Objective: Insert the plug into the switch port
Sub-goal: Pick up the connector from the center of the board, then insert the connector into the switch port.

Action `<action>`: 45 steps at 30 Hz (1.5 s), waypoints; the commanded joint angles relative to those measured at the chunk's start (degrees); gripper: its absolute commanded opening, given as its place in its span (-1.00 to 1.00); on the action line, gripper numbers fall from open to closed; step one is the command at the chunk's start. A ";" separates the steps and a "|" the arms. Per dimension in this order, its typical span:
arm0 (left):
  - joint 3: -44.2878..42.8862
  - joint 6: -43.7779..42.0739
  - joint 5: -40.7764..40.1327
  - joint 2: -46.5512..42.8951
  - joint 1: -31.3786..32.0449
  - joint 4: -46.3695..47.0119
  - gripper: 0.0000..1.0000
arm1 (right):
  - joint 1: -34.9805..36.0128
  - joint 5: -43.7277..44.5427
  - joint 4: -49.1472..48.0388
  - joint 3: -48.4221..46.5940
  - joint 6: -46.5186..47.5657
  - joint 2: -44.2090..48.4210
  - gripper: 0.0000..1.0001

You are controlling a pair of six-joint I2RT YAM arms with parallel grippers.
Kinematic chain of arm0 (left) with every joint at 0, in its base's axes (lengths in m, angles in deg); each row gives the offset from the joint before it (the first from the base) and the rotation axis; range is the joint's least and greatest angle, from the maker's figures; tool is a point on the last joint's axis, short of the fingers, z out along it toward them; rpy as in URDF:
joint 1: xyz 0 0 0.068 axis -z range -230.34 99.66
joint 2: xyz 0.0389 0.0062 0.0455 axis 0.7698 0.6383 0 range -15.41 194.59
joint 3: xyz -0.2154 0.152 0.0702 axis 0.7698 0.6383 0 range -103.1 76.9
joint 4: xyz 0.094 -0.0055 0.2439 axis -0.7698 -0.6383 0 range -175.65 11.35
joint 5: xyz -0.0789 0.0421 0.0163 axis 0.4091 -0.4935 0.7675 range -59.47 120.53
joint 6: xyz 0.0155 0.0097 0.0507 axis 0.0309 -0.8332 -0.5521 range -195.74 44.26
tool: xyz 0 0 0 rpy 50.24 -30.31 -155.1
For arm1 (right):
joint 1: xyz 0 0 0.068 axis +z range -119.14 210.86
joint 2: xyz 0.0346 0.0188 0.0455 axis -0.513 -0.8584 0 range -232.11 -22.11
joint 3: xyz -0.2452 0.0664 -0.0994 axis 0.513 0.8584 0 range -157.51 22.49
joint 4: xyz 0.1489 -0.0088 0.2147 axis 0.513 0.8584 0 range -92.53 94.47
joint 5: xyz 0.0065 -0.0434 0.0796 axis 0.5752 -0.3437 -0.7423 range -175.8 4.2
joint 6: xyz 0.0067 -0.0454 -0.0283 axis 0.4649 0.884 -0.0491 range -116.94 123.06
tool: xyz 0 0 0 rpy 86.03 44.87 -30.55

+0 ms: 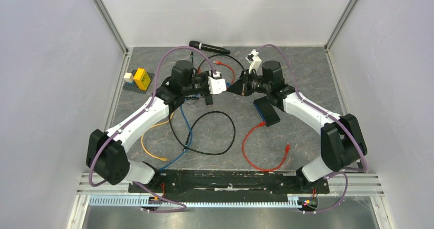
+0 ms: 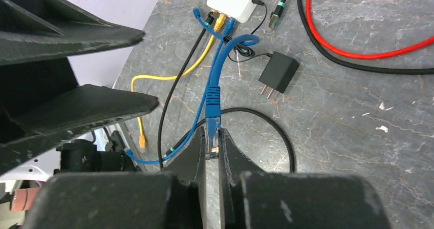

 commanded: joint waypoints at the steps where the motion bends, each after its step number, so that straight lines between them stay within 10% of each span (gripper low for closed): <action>1: -1.82 -7.64 0.16 3.03 1.12 0.56 0.02 | 0.19 -2.50 -3.84 0.94 -4.02 -0.55 -1.00; 16: -6.51 -13.87 2.36 10.24 2.82 -3.18 -0.06 | 0.20 -3.86 -4.44 2.05 -3.49 -0.52 -1.00; 21: -7.23 -14.95 3.54 10.87 3.00 -5.40 -0.40 | 0.19 -3.66 -4.55 2.27 -3.65 -0.44 -0.99; 24: -6.94 -14.78 3.42 10.87 2.99 -5.81 -0.94 | 0.19 -3.42 -4.51 2.12 -3.32 -0.11 -0.97; 35: -4.34 -0.12 1.40 11.16 2.99 -0.88 -0.95 | -6.13 8.86 -1.80 8.55 7.06 12.21 0.22; 45: -10.13 21.31 -5.04 18.88 6.03 -7.62 -0.95 | -17.71 15.48 6.67 14.75 19.94 14.98 0.47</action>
